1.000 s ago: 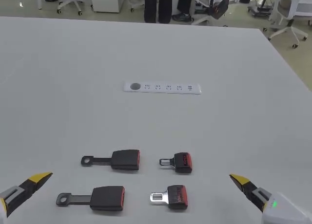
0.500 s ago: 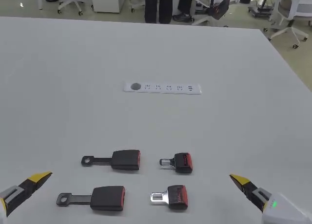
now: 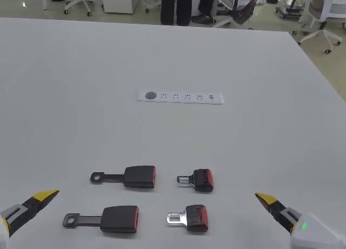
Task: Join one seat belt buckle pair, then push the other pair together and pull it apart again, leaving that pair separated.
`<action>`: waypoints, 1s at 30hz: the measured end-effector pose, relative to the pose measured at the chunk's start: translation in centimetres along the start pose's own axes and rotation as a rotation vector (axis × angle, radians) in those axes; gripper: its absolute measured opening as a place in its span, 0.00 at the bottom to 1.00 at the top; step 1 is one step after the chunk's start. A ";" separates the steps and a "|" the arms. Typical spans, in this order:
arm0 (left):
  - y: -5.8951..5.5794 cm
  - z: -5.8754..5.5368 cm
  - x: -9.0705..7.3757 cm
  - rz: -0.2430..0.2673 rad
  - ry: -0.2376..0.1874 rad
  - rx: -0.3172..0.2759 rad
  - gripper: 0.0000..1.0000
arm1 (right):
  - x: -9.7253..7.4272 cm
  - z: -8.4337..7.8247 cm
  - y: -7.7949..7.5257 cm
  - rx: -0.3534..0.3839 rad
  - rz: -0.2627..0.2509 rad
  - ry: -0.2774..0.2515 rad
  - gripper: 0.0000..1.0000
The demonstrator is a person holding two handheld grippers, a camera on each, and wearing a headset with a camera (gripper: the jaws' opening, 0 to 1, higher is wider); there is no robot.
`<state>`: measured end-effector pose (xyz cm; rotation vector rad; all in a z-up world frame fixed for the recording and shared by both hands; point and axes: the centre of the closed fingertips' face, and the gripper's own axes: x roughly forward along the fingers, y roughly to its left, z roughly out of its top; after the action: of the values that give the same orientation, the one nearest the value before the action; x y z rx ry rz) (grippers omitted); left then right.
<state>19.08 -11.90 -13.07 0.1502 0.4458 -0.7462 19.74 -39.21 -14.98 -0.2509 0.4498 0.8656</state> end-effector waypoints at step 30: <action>-1.0 -1.4 3.1 -0.211 0.203 0.236 0.61 | 2.1 -0.6 0.1 -0.215 0.118 0.194 0.71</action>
<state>19.97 -14.14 -15.65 0.4073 0.5720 -0.9954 20.65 -37.92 -16.54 -0.5130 0.5563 1.0106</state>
